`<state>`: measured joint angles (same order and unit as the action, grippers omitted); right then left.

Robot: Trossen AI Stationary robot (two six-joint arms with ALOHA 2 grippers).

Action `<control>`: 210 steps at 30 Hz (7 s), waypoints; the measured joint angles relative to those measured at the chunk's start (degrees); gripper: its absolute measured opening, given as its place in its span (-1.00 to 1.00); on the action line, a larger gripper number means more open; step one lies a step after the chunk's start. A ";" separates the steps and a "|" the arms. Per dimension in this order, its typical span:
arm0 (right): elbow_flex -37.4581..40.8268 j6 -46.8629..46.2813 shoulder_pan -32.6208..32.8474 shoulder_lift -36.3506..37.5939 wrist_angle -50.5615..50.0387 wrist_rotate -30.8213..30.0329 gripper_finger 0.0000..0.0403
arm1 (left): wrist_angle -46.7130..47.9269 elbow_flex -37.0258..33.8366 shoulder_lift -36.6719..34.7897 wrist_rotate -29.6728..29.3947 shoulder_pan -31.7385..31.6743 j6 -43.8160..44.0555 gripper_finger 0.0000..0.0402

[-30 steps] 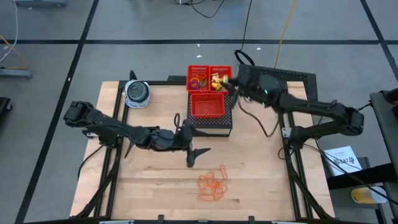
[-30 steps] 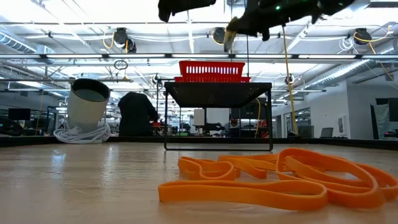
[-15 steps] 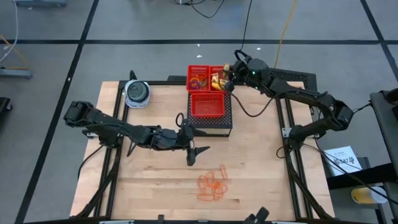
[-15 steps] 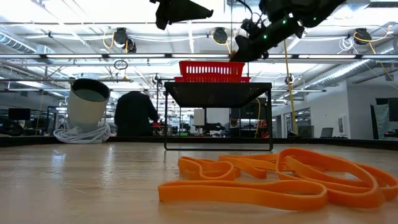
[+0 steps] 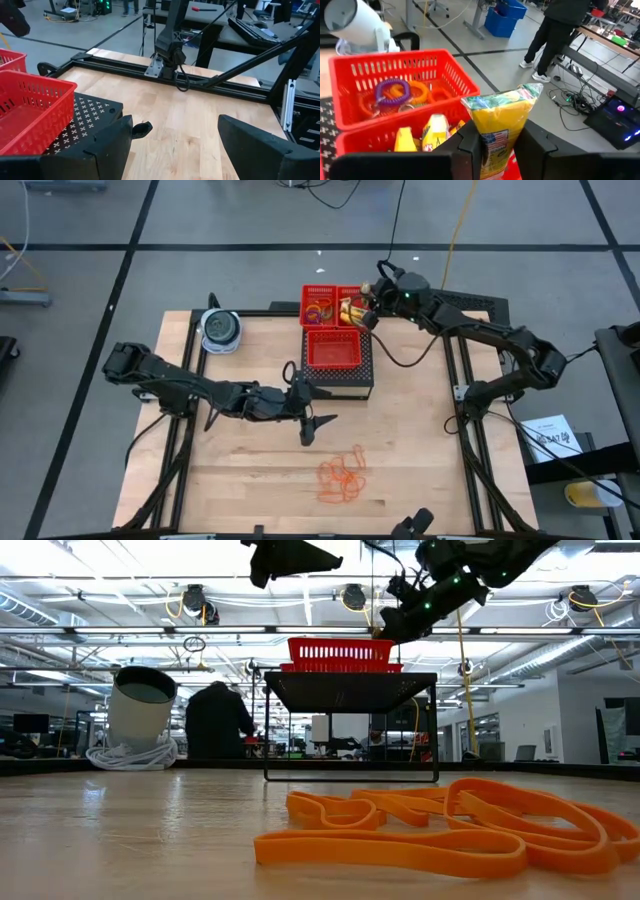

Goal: Pick & Place Office Desk Supplies
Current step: Put the yellow pack of crayon in the top right red bin on the shelf, then put the orange rubber band in the bottom red bin on the shelf

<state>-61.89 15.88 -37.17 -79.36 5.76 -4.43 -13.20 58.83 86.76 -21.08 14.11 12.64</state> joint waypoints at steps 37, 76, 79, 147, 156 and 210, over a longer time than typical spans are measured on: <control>-0.04 -10.32 15.19 15.50 -14.07 10.21 -0.02 | 17.29 -0.04 0.00 0.08 0.00 4.43 0.48; 22.03 -28.94 58.64 -18.12 10.15 -3.59 -0.03 | 3.07 -0.44 13.18 0.54 0.23 15.07 0.48; 21.84 -29.43 58.71 -20.06 10.07 -4.16 -0.03 | 2.41 -0.44 13.18 0.55 0.38 15.25 0.48; 22.06 -13.70 22.49 5.30 30.91 -2.84 -0.41 | -0.45 -19.54 -4.07 -14.93 4.70 25.17 0.48; 22.01 -19.45 21.65 6.88 25.98 4.47 0.04 | -0.45 -19.54 -4.07 -14.73 3.48 25.18 0.48; -4.36 -5.47 22.04 1.50 -23.36 -6.20 0.00 | -0.67 -19.54 -4.07 -13.40 1.99 26.51 0.48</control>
<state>-66.25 10.40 -15.13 -77.86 -17.60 -10.63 -13.87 39.29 82.70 -34.48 16.10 39.16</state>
